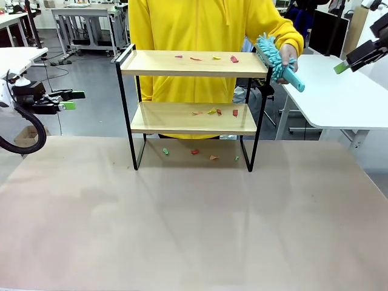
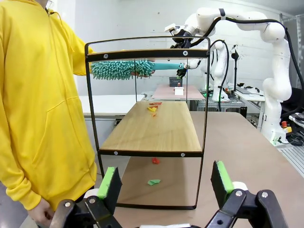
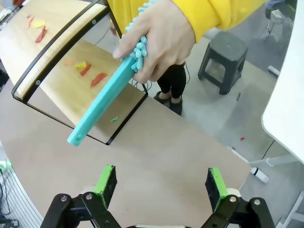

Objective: Clean the shelf.
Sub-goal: Pick up the Duster handed by the human.

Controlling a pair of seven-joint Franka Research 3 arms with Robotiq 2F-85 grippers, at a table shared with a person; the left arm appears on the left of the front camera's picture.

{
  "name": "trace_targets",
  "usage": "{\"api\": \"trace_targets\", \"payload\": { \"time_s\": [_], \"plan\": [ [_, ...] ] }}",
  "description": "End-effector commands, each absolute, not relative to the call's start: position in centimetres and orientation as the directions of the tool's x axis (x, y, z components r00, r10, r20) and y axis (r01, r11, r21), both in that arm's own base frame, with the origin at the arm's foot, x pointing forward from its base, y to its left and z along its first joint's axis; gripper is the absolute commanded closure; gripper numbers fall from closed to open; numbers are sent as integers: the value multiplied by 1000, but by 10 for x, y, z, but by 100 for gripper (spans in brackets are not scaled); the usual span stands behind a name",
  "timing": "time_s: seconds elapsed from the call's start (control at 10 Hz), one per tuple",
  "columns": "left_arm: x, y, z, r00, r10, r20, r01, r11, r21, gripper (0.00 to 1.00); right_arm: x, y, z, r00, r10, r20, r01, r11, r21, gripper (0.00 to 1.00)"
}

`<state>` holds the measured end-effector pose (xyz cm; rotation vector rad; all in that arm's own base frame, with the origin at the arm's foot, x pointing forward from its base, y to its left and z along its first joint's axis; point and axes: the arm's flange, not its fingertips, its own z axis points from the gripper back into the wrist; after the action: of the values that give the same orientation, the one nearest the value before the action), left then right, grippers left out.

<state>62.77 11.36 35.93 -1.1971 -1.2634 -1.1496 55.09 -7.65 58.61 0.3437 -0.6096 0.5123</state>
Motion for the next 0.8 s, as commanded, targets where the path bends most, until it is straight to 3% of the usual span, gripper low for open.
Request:
{"api": "trace_targets", "payload": {
  "time_s": [0.0, 0.3, 0.7],
  "plan": [
    [628, 114, 361, -15, 38, 999, 998, 58, 12, 0, 542, -55, 601, 746, 270, 609, -440, 886, 147, 0],
    [628, 114, 361, -15, 38, 999, 998, 58, 12, 0, 536, 4, 636, 777, 189, 600, -304, 948, 95, 0],
    [628, 114, 361, -15, 38, 999, 998, 58, 12, 0, 531, 74, 619, 759, 116, 640, -219, 972, 83, 0]
  ]
}}
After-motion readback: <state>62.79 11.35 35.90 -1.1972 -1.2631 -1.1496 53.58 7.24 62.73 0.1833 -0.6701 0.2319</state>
